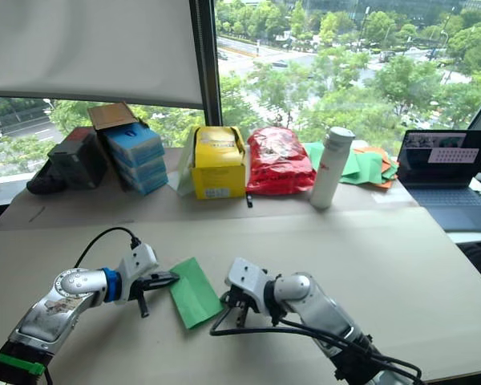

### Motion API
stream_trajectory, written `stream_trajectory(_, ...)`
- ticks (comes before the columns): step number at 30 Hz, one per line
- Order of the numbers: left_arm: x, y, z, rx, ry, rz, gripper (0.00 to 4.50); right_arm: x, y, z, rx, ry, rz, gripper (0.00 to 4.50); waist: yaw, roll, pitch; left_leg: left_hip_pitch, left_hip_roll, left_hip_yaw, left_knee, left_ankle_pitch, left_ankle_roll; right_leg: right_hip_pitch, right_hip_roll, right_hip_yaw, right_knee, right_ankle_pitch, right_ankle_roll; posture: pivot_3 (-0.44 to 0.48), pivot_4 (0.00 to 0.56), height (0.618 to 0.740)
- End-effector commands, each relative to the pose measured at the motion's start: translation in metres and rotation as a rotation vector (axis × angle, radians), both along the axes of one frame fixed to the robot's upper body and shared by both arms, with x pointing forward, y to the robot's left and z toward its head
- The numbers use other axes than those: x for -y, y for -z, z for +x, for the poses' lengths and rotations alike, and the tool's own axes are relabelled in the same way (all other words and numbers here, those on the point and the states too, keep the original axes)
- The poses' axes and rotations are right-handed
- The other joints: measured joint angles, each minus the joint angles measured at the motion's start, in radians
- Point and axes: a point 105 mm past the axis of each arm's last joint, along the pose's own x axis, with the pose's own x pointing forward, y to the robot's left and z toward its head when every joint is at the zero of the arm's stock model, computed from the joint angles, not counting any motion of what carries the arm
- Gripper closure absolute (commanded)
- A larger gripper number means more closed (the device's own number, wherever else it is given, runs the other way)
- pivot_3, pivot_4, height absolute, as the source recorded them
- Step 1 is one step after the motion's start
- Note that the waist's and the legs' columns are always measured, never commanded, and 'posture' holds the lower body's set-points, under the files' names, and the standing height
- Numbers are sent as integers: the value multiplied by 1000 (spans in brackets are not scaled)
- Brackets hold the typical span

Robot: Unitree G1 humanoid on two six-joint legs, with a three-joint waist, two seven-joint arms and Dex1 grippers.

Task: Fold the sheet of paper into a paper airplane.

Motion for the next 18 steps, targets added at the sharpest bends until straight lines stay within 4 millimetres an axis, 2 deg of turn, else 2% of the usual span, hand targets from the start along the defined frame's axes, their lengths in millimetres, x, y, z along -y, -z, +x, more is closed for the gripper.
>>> stream_trajectory(1, 4, -8, 1, 28, 41, 9, 4500, -7, 8, -13, -53, -66, -25, 4452, -1, 0, 0, 0, 0, 0, 0, 0, 0, 0, 0, 0, 0, 0, 0, 0, 150, 740)
stream_trajectory(5, 12, -28, -6, 54, 60, -44, 4500, -2, 8, -8, -36, -38, -42, 4452, -1, 0, 0, -1, 0, 0, 0, 0, 0, 0, 1, 0, 0, 0, 0, 0, 150, 740)
stream_trajectory(7, 20, -40, -15, 44, 67, -116, 4500, -1, 9, -6, -32, -28, -45, 4452, -1, -1, 1, -2, 0, 0, 0, 0, 0, -1, 1, 0, 0, 0, 0, 0, 150, 740)
stream_trajectory(9, 26, -42, -27, 12, 69, -154, 4500, 0, 9, -6, -34, -23, -44, 4452, -2, -1, 1, -2, 1, 0, 0, 0, 0, -1, 0, 1, 0, 0, 0, 0, 150, 740)
stream_trajectory(14, 25, -20, -43, -68, 14, -161, 4500, 1, 9, -6, -38, -17, -45, 4452, 0, -1, 1, -1, 1, 0, 0, 0, -1, 0, 1, 1, 0, 0, 0, 0, 150, 740)
stream_trajectory(18, 16, 10, -49, -125, -45, -126, 4500, 1, 7, -5, -32, -23, -45, 4452, 1, -1, 1, 0, 1, 0, 0, 0, -1, 0, 1, 1, 0, 0, 0, 0, 150, 740)
